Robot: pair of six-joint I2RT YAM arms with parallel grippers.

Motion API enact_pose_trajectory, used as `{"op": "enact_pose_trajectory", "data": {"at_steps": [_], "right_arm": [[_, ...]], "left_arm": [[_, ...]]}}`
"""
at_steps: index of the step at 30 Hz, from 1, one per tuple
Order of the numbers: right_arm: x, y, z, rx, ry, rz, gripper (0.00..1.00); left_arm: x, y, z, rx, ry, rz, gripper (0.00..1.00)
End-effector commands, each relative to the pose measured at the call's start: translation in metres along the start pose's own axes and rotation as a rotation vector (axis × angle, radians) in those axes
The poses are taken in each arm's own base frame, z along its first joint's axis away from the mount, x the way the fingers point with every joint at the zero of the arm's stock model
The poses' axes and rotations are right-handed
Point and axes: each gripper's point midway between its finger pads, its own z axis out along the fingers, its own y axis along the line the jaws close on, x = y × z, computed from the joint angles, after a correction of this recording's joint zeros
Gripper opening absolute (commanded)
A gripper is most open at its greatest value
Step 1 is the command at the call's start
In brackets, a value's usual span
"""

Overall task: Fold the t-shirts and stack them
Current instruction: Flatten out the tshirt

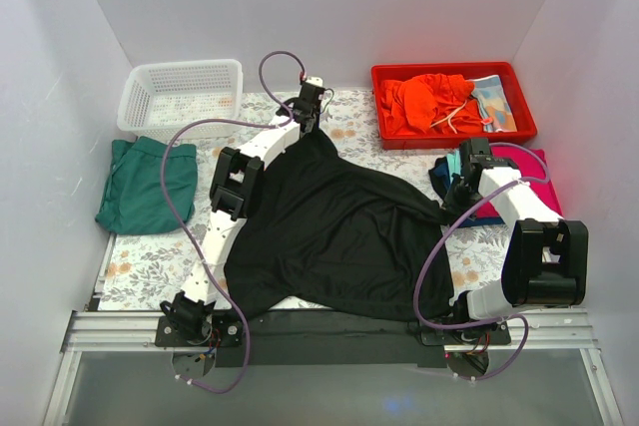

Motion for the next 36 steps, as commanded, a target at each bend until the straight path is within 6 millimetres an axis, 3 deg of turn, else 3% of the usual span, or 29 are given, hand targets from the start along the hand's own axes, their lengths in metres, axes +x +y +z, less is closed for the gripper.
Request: {"op": "enact_pose_trajectory", "data": {"at_steps": [1, 3, 6, 7, 8, 10, 11, 12, 14, 19, 22, 24, 27, 28, 29, 31, 32, 35, 36], "right_arm": [[-0.013, 0.003, -0.012, -0.018, -0.05, -0.017, 0.01], [-0.021, 0.003, -0.016, -0.009, -0.078, -0.029, 0.01], [-0.051, 0.009, -0.037, -0.014, -0.175, -0.044, 0.01], [-0.058, 0.012, -0.043, -0.02, -0.199, -0.051, 0.01], [-0.073, 0.016, -0.056, -0.029, -0.251, -0.052, 0.01], [-0.086, 0.02, -0.069, -0.04, -0.298, -0.063, 0.01], [-0.098, 0.024, -0.082, -0.048, -0.341, -0.062, 0.01], [-0.103, 0.026, -0.087, -0.053, -0.359, -0.066, 0.01], [-0.112, 0.03, -0.099, -0.067, -0.393, -0.066, 0.01], [-0.113, 0.036, -0.104, -0.101, -0.392, -0.066, 0.01], [-0.094, 0.037, -0.088, -0.125, -0.323, -0.069, 0.01], [-0.077, 0.038, -0.077, -0.148, -0.269, -0.068, 0.01], [-0.037, 0.029, -0.052, -0.156, -0.161, -0.063, 0.01], [-0.02, 0.021, -0.042, -0.138, -0.125, -0.061, 0.01], [-0.007, 0.02, -0.037, -0.154, -0.089, -0.064, 0.01], [0.011, 0.018, -0.034, -0.175, -0.06, -0.065, 0.01], [0.028, 0.013, -0.025, -0.175, -0.013, -0.065, 0.01], [0.057, 0.008, -0.017, -0.184, 0.059, -0.059, 0.01], [0.064, 0.006, -0.015, -0.181, 0.084, -0.056, 0.01]], "left_arm": [[0.112, 0.057, 0.002, -0.16, 0.351, 0.109, 0.0], [0.098, 0.067, -0.003, -0.203, 0.32, 0.097, 0.0], [0.061, 0.084, -0.021, -0.24, 0.253, 0.041, 0.0], [0.039, 0.089, -0.034, -0.245, 0.21, 0.009, 0.0], [0.031, 0.1, -0.041, -0.265, 0.194, -0.012, 0.0], [0.012, 0.114, -0.057, -0.296, 0.151, -0.042, 0.0], [-0.013, 0.123, -0.076, -0.307, 0.093, -0.074, 0.0], [-0.017, 0.129, -0.083, -0.323, 0.081, -0.079, 0.0], [-0.049, 0.144, -0.112, -0.354, 0.0, -0.112, 0.0], [-0.107, 0.172, -0.173, -0.412, -0.153, -0.185, 0.0], [-0.129, 0.188, -0.21, -0.455, -0.217, -0.223, 0.0], [-0.127, 0.195, -0.223, -0.482, -0.214, -0.231, 0.0], [-0.1, 0.202, -0.241, -0.505, -0.165, -0.264, 0.0], [-0.094, 0.204, -0.256, -0.507, -0.17, -0.305, 0.0], [-0.061, 0.206, -0.251, -0.53, -0.101, -0.292, 0.0], [-0.028, 0.208, -0.258, -0.544, -0.039, -0.307, 0.0], [0.001, 0.211, -0.264, -0.556, -0.001, -0.333, 0.0], [0.043, 0.213, -0.283, -0.564, 0.063, -0.385, 0.0], [0.067, 0.216, -0.286, -0.588, 0.105, -0.385, 0.0]]}}
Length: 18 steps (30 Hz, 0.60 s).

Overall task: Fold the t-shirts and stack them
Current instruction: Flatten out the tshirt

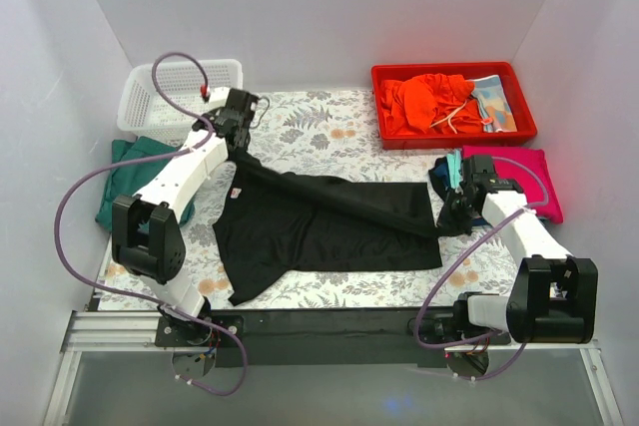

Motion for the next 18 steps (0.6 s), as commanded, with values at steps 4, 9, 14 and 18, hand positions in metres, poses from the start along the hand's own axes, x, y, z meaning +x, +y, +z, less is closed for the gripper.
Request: {"op": "enact_pose_trajectory", "data": {"at_steps": [4, 9, 14, 18], "right_arm": [[0.057, -0.013, 0.003, 0.017, 0.16, 0.008, 0.05], [0.051, -0.01, -0.009, 0.021, 0.124, -0.003, 0.36], [0.035, -0.001, -0.02, -0.009, 0.06, -0.016, 0.4], [0.028, 0.005, -0.012, -0.033, 0.057, -0.042, 0.39]], "left_arm": [[0.082, 0.071, -0.024, -0.164, 0.154, -0.085, 0.0], [0.107, 0.076, -0.029, -0.155, 0.22, -0.101, 0.0], [0.117, 0.077, -0.027, -0.157, 0.245, -0.093, 0.0], [0.123, 0.073, -0.026, -0.137, 0.264, -0.096, 0.0]]}}
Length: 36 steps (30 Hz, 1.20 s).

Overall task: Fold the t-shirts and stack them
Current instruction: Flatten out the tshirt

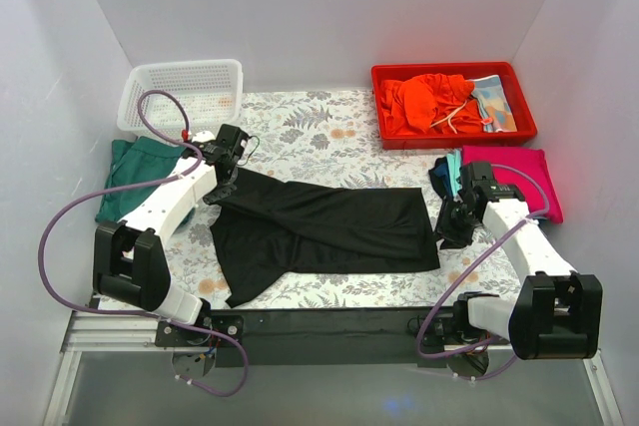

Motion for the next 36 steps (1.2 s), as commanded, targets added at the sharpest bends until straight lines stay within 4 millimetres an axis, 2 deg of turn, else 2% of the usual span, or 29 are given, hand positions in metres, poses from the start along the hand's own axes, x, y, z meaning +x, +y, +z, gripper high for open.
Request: {"op": "enact_pose_trajectory", "data": {"at_steps": [1, 9, 12, 18, 24, 32, 36], "right_arm": [[-0.018, 0.012, -0.001, -0.035, -0.04, -0.038, 0.39], [-0.057, 0.031, 0.011, -0.07, -0.091, -0.093, 0.38], [-0.063, 0.04, 0.016, -0.106, -0.077, -0.101, 0.4], [-0.049, 0.047, 0.033, -0.156, -0.004, -0.115, 0.42], [-0.036, 0.055, 0.038, -0.207, 0.03, -0.126, 0.4], [-0.021, 0.052, 0.048, -0.188, 0.076, -0.136, 0.38], [-0.02, 0.052, 0.051, -0.188, 0.081, -0.139, 0.36]], "left_arm": [[0.003, 0.001, -0.002, 0.014, 0.008, -0.034, 0.0], [0.008, -0.001, 0.001, 0.02, 0.027, -0.027, 0.0], [0.008, -0.001, 0.002, 0.013, 0.029, -0.021, 0.0], [0.008, 0.001, 0.001, 0.008, 0.026, -0.018, 0.0], [0.009, -0.001, 0.003, 0.009, 0.032, -0.016, 0.0], [0.01, -0.002, 0.004, 0.01, 0.037, -0.013, 0.0], [0.011, -0.002, 0.005, 0.009, 0.038, -0.012, 0.0]]}}
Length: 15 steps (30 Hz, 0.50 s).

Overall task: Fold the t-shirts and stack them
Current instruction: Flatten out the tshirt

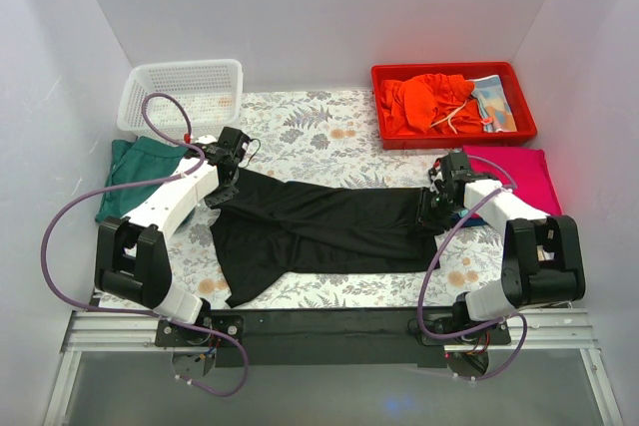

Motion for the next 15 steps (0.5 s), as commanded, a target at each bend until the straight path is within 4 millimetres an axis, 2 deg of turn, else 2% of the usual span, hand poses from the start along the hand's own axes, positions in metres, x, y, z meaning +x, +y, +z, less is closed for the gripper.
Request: {"op": "enact_pose_trajectory", "data": {"at_steps": [1, 10, 13, 15], "right_arm": [[0.0, 0.006, 0.004, -0.024, 0.004, -0.016, 0.36], [-0.018, 0.0, 0.011, 0.031, -0.052, -0.025, 0.3], [-0.021, 0.0, 0.013, 0.039, -0.052, -0.022, 0.19], [-0.022, 0.001, 0.013, 0.04, -0.053, -0.018, 0.01]], "left_arm": [[-0.002, 0.001, -0.001, 0.003, -0.011, -0.018, 0.0], [0.0, 0.001, 0.0, 0.006, -0.006, -0.017, 0.0], [0.001, 0.002, 0.001, 0.003, -0.006, -0.012, 0.0], [-0.001, 0.003, 0.0, 0.0, -0.012, -0.014, 0.0]]}}
